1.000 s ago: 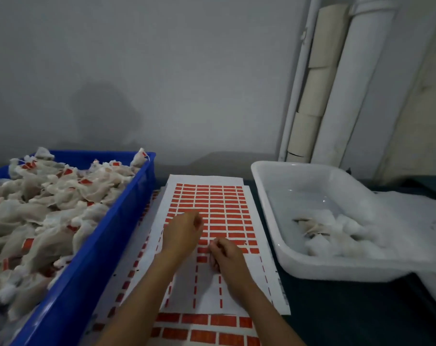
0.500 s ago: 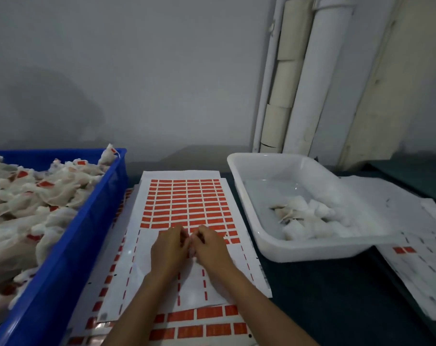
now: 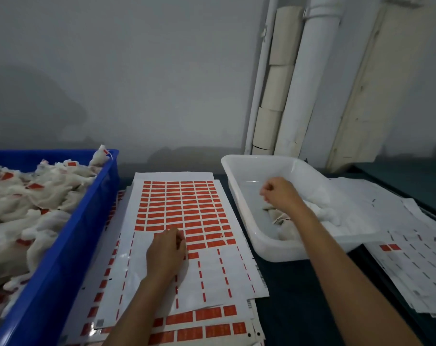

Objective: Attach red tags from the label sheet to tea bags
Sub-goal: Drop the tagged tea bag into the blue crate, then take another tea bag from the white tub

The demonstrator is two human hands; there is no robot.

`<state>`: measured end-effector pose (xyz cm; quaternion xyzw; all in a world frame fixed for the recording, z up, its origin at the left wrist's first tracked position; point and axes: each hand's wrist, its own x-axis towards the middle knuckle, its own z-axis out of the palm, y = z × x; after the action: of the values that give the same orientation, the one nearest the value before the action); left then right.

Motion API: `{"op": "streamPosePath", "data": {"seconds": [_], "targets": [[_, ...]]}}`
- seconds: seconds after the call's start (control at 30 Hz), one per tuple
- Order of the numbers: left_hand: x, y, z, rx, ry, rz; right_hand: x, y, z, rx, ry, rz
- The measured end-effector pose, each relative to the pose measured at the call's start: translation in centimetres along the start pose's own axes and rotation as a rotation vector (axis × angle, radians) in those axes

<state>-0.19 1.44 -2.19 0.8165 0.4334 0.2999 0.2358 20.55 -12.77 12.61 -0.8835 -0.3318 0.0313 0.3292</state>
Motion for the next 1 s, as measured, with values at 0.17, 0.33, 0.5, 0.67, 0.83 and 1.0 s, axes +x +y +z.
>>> {"op": "streamPosePath", "data": {"seconds": [0.17, 0.33, 0.5, 0.67, 0.83, 1.0], "targets": [[0.1, -0.1, -0.1, -0.008, 0.001, 0.007, 0.4, 2.9, -1.7, -0.575, -0.439, 0.254], [0.0, -0.2, -0.2, -0.010, -0.015, -0.001, -0.4, 3.5, -1.5, -0.736, -0.560, 0.267], [-0.1, -0.2, -0.5, -0.025, -0.031, -0.007, -0.2, 4.4, -0.7, -0.589, -0.456, 0.201], [-0.3, -0.2, -0.6, -0.056, -0.019, -0.014, 0.4, 5.4, -1.2, -0.379, -0.284, 0.053], [-0.2, -0.2, -0.6, -0.059, -0.016, -0.015, 0.3, 5.7, -1.2, -0.283, -0.181, -0.051], [-0.4, -0.1, -0.7, -0.063, -0.016, -0.026, 0.1, 5.5, -1.0, -0.301, 0.031, -0.174]]}}
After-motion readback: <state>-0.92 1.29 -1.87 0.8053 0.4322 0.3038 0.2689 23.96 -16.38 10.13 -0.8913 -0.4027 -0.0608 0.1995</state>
